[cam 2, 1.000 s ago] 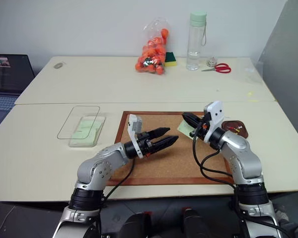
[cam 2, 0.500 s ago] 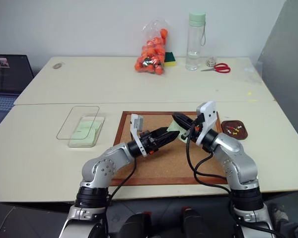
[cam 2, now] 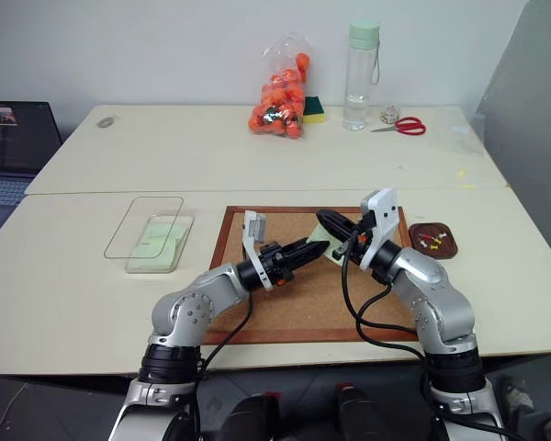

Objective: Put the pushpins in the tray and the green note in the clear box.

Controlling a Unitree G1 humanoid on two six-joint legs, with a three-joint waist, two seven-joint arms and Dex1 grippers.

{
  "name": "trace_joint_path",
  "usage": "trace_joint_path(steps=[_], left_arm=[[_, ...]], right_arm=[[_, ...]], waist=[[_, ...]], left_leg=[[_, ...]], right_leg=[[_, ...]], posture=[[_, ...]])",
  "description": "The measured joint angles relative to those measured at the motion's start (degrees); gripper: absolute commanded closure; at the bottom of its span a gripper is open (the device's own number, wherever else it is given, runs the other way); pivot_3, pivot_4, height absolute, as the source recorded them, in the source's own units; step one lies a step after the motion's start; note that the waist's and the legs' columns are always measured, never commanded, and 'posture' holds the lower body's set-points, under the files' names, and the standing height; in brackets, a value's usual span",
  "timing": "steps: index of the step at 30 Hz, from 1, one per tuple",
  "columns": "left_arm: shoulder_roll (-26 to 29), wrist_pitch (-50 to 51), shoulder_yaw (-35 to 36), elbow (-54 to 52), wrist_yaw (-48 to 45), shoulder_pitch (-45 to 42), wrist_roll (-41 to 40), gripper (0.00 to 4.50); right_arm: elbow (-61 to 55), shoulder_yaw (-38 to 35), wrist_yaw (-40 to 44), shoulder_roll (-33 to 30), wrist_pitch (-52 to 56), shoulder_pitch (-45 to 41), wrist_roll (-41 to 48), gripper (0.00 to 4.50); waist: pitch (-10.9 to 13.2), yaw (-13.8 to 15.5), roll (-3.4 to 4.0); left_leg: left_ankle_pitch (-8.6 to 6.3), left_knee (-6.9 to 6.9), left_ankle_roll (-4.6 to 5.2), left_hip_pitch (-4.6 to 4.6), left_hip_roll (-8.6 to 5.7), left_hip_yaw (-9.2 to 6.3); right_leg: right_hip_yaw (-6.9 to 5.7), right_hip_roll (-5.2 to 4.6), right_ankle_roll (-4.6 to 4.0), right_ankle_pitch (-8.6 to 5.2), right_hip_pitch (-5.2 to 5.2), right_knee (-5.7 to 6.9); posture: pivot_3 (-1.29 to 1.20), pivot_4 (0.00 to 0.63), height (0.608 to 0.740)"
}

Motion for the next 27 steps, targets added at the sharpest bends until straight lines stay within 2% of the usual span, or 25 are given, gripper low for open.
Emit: trace_joint_path(steps=[5, 17, 27], left_arm=[[-0.3, 0.5, 0.4, 0.0, 0.2, -0.1, -0.8, 4.47], [-2.2, 5.3, 3.0, 0.0, 3.9, -0.3, -3.9, 4.49], [-5.2, 9.3, 7.9, 0.2, 9.9, -0.6, -9.0, 4.49]], right_arm=[[0.0, 0.1, 0.0, 0.0, 0.0, 0.2, 0.0, 4.50], [-0.7, 0.5, 0.0, -0.2, 0.0, 0.5, -0.1, 4.50], [-4.7, 0.0, -0.2, -0.9, 0.7, 2.1, 1.2, 4.50]], waist=[[0.0, 0.0, 0.00], [0.0, 0.0, 0.00], [0.0, 0.0, -0.01]], left_leg=[[0.00, 0.00, 0.00, 0.00, 0.00, 0.00], [0.00, 0.00, 0.00, 0.00, 0.00, -0.01], [0.00, 0.00, 0.00, 0.00, -0.02, -0.02]], right_leg=[[0.00, 0.00, 0.00, 0.00, 0.00, 0.00], [0.00, 0.00, 0.00, 0.00, 0.00, -0.01], [0.00, 0.00, 0.00, 0.00, 0.00, -0.02]], posture=[[0.00, 0.150, 0.740], [0.00, 0.150, 0.740], [0.00, 0.150, 0.740]])
